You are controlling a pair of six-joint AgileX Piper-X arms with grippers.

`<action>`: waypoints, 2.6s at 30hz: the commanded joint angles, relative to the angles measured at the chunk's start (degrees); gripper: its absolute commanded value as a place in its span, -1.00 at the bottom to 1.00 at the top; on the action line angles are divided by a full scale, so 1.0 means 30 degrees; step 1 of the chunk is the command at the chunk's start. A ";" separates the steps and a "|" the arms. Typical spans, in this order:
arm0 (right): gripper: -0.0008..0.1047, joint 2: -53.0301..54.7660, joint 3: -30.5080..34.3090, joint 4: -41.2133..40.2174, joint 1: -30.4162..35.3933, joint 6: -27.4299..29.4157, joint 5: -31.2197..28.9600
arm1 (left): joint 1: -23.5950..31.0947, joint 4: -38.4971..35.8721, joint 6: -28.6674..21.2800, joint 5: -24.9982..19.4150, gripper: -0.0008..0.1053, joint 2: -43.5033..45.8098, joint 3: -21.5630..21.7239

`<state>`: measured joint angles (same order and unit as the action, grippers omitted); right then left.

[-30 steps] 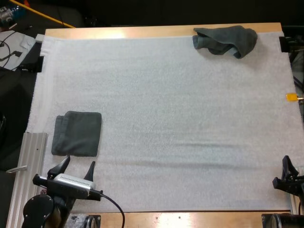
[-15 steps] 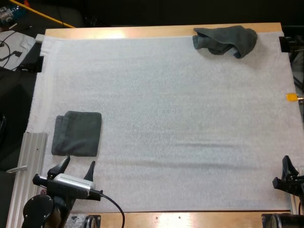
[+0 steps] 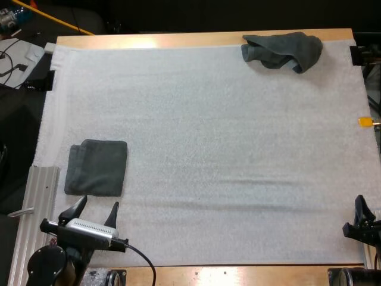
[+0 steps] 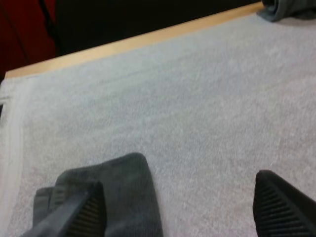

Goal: Pick towel from pile, fold and stack

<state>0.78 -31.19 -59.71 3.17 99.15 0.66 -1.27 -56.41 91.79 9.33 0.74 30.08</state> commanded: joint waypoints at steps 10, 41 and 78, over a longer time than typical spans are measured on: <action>0.22 -0.1771 -0.3877 -0.1326 -0.0001 0.0206 0.2272 | -0.1188 0.0342 0.0588 0.1412 0.17 -0.0663 0.2681; 0.23 -1.2193 -1.0390 0.1735 0.0146 -0.0182 0.7586 | -0.3938 0.1232 0.0560 0.4538 0.15 -0.7395 0.6921; 0.23 -3.3326 -1.9047 0.7814 -0.5081 -0.3920 -0.2907 | -0.3923 0.1225 0.0602 0.4489 0.15 -0.7510 0.6897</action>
<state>-94.59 -85.94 -36.09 -12.20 87.37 -6.95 -12.73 -53.44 92.99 22.46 -21.55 50.32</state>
